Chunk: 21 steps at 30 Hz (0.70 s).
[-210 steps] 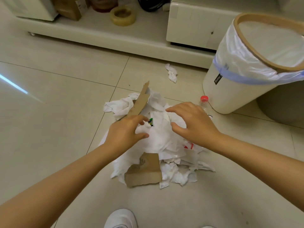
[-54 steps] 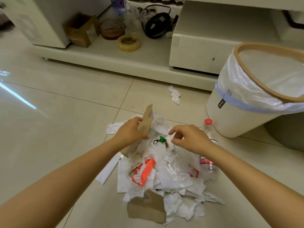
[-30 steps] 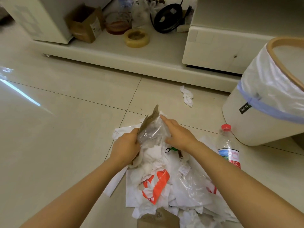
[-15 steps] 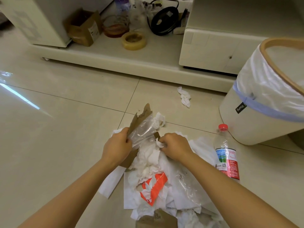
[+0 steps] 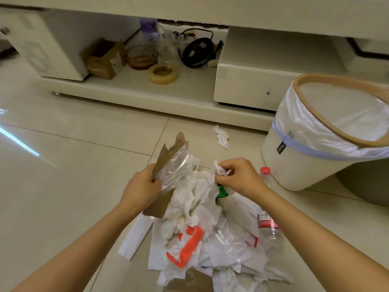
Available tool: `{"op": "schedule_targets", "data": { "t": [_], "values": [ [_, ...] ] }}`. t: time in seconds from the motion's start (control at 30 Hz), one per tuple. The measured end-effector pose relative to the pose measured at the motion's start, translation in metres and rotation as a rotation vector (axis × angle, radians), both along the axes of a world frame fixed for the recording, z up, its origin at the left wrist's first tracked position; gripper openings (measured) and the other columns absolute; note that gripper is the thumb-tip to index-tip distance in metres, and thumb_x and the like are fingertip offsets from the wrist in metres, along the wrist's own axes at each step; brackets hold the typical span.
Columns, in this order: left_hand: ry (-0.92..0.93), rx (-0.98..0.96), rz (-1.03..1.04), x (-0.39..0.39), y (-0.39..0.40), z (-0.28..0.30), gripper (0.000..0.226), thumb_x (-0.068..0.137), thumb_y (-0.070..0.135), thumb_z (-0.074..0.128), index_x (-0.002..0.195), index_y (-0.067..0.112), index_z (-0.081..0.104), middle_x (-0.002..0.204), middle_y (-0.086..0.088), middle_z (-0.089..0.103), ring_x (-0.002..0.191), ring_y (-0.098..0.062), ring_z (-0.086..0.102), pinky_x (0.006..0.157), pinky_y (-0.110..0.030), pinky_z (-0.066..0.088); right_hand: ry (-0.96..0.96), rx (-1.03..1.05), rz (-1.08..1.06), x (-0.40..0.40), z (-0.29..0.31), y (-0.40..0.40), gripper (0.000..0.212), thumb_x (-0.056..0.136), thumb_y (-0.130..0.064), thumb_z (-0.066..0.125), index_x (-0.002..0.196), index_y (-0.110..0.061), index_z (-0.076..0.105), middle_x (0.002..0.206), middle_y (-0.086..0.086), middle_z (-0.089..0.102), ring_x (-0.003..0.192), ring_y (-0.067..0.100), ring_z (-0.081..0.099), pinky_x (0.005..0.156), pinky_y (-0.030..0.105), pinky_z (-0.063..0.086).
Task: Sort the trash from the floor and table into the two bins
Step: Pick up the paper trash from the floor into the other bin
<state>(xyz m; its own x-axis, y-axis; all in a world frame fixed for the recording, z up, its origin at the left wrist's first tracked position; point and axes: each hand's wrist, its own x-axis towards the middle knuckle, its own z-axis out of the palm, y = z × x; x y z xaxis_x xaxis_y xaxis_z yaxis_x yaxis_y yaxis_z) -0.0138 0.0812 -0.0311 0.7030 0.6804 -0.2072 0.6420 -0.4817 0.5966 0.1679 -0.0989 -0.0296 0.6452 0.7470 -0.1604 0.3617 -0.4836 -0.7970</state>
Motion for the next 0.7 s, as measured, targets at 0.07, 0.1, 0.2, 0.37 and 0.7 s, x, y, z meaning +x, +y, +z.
{"op": "schedule_targets", "data": {
  "t": [0.07, 0.1, 0.2, 0.37, 0.7],
  "values": [
    [-0.010, -0.004, -0.012, 0.003, -0.005, 0.009, 0.021, 0.092, 0.016, 0.046, 0.109, 0.022, 0.056, 0.082, 0.002, 0.063, 0.073, -0.019, 0.062, 0.061, -0.032, 0.054, 0.028, 0.061, -0.024, 0.001, 0.021, -0.007, 0.009, 0.074, -0.017, 0.074, 0.074, -0.008, 0.072, 0.074, 0.011, 0.070, 0.074, 0.032, 0.065, 0.070, 0.046, 0.056],
    [-0.021, -0.004, -0.022, 0.005, -0.008, 0.014, 0.021, 0.093, 0.016, 0.046, 0.110, 0.022, 0.056, 0.082, 0.002, 0.063, 0.073, -0.018, 0.061, 0.059, -0.028, 0.051, 0.047, 0.098, -0.038, 0.002, 0.032, -0.011, 0.010, 0.075, -0.017, 0.075, 0.075, -0.007, 0.073, 0.075, 0.013, 0.071, 0.073, 0.032, 0.066, 0.071, 0.045, 0.055],
    [-0.048, 0.000, -0.056, 0.009, -0.015, 0.028, 0.015, 0.092, 0.014, 0.047, 0.101, 0.020, 0.057, 0.076, 0.000, 0.061, 0.068, -0.017, 0.059, 0.055, -0.025, 0.045, 0.092, 0.206, -0.089, 0.003, 0.062, -0.022, 0.009, 0.077, -0.012, 0.075, 0.081, -0.004, 0.073, 0.081, 0.017, 0.071, 0.068, 0.020, 0.063, 0.068, 0.038, 0.054],
    [-0.094, -0.022, -0.078, 0.020, -0.026, 0.052, 0.011, 0.093, 0.015, 0.050, 0.099, 0.019, 0.058, 0.078, -0.002, 0.063, 0.071, -0.019, 0.062, 0.057, -0.026, 0.050, 0.058, 0.282, -0.128, 0.009, 0.094, -0.046, 0.007, 0.077, -0.010, 0.074, 0.083, -0.013, 0.074, 0.080, 0.008, 0.074, 0.077, 0.024, 0.070, 0.073, 0.036, 0.057],
    [-0.302, -0.043, -0.235, 0.100, -0.065, 0.140, 0.029, 0.092, 0.016, 0.054, 0.120, 0.022, 0.056, 0.082, 0.005, 0.062, 0.073, -0.012, 0.061, 0.057, -0.024, 0.048, -0.096, 0.512, -0.339, 0.069, 0.168, -0.109, 0.010, 0.078, -0.007, 0.073, 0.083, -0.015, 0.071, 0.077, 0.000, 0.070, 0.066, 0.000, 0.064, 0.064, 0.014, 0.054]
  ]
}}
